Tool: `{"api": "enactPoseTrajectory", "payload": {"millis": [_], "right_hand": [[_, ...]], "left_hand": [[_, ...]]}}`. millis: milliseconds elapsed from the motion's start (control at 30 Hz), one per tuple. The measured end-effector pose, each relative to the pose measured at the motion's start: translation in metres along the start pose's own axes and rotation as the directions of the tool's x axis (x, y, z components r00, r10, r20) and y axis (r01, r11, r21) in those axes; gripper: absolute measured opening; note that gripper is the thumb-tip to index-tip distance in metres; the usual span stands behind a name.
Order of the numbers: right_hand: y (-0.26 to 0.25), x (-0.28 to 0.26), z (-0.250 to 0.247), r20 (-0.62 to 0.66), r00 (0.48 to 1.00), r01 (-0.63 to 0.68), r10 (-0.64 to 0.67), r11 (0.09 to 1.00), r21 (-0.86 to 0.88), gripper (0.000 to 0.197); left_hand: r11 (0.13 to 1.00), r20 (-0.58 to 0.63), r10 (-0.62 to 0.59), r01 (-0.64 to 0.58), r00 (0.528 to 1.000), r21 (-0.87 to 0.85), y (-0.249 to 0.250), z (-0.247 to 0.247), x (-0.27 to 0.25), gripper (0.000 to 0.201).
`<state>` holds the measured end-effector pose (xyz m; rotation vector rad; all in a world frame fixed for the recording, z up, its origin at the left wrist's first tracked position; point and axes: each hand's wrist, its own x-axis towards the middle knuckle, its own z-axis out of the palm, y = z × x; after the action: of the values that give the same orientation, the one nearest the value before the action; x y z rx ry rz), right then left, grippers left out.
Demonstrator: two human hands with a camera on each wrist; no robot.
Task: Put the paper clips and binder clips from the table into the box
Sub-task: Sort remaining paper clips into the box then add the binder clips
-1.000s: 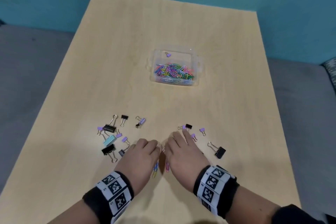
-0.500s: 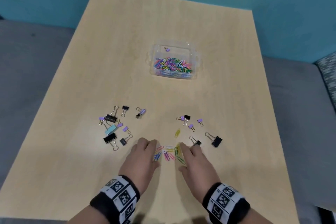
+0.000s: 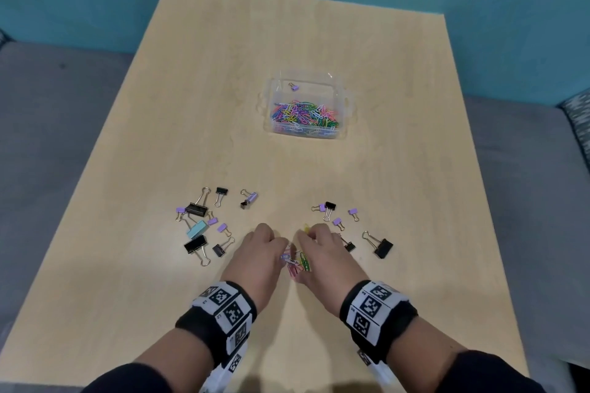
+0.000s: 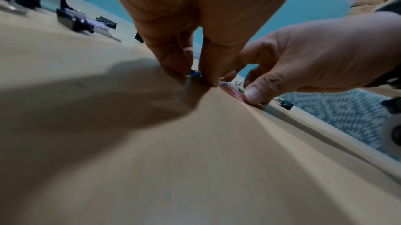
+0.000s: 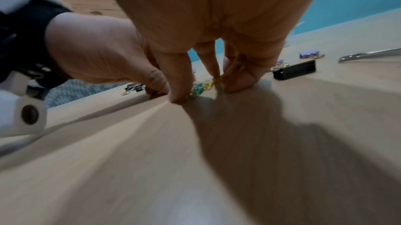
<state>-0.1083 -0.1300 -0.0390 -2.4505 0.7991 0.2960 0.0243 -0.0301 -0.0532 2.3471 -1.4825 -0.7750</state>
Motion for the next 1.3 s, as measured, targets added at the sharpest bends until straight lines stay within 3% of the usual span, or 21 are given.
{"api": "enactPoseTrajectory", "payload": {"millis": [100, 200, 300, 433, 533, 967, 1200, 1300], "right_hand": [[0.000, -0.004, 0.001, -0.007, 0.995, 0.095, -0.095, 0.995, -0.029, 0.037], [0.009, -0.015, 0.000, -0.051, 0.999, -0.014, 0.018, 0.996, 0.093, 0.051], [0.012, -0.017, 0.003, -0.061, 0.996, -0.066, 0.072, 0.993, 0.095, 0.052], [0.002, -0.001, 0.011, -0.073, 0.997, -0.027, 0.032, 0.997, 0.070, 0.029], [0.000, 0.007, 0.012, -0.071, 0.997, -0.032, 0.037, 0.997, 0.066, 0.016], [-0.001, 0.032, -0.017, 0.031, 0.999, 0.007, -0.005, 0.998, -0.055, 0.025], [0.000, 0.046, -0.019, 0.066, 0.998, 0.021, -0.015, 0.996, -0.083, 0.029], [-0.003, 0.054, -0.025, 0.055, 0.997, -0.047, 0.049, 0.998, -0.043, 0.022]], "left_hand": [[0.999, 0.002, 0.034, -0.034, 0.999, 0.031, 0.001, 0.000, 0.000, 0.023], [0.999, -0.017, 0.004, -0.005, 1.000, -0.043, 0.000, -0.001, -0.007, 0.025], [0.998, -0.030, -0.027, 0.025, 0.999, -0.056, 0.000, -0.002, -0.011, 0.033], [1.000, -0.036, 0.004, -0.005, 0.999, -0.011, 0.003, 0.004, 0.000, 0.015], [1.000, -0.024, -0.003, 0.003, 1.000, 0.004, 0.004, 0.005, 0.008, 0.015], [0.991, 0.061, -0.067, 0.059, 0.996, 0.123, 0.010, -0.013, 0.030, 0.016], [0.991, 0.050, -0.136, 0.135, 0.989, 0.019, 0.008, -0.024, 0.041, 0.023], [0.984, 0.060, -0.173, 0.174, 0.983, -0.020, 0.007, -0.028, 0.048, 0.023]]}}
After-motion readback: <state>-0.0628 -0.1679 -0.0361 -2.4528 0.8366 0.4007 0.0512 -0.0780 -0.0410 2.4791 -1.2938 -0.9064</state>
